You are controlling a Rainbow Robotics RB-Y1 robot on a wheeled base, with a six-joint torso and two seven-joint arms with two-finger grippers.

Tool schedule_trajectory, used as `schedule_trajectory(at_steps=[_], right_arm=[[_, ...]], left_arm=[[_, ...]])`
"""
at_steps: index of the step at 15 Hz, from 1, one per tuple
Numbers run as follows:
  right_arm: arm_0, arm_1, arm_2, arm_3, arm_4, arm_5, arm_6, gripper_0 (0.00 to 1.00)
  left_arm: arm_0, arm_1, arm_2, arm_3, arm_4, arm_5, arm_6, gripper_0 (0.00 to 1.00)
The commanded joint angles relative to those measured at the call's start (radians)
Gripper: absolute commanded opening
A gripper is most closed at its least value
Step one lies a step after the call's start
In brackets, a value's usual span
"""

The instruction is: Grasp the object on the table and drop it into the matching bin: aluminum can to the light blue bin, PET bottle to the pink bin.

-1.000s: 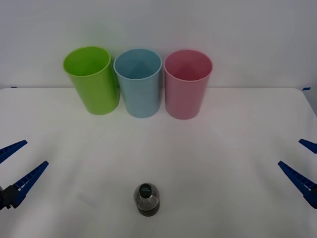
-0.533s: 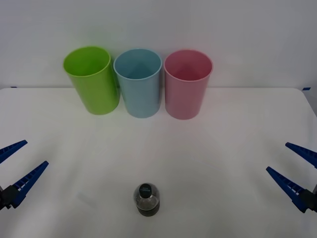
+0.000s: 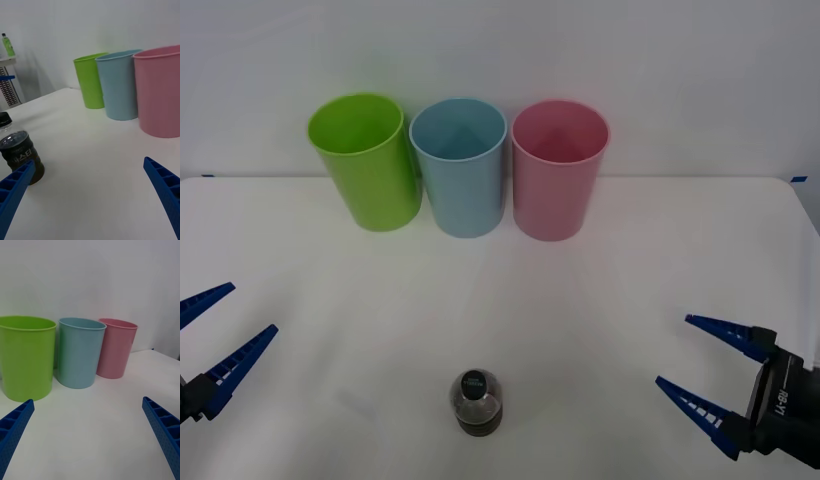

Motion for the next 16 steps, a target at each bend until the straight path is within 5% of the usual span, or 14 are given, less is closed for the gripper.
schedule_trajectory(at_steps=[1,9,16], right_arm=[[-0.024,0.000,0.079,0.000,0.048,-0.005,0.022,1.00],[-0.088,0.000,0.321,0.000,0.127,0.049,0.105,1.00],[-0.108,-0.006,0.499,0.001,0.127,0.244,0.284,1.00]], left_arm=[[0.000,0.000,0.000,0.000,0.000,0.000,0.000,1.00],[0.000,0.000,0.000,0.000,0.000,0.000,0.000,1.00],[0.000,0.000,0.000,0.000,0.000,0.000,0.000,1.00]])
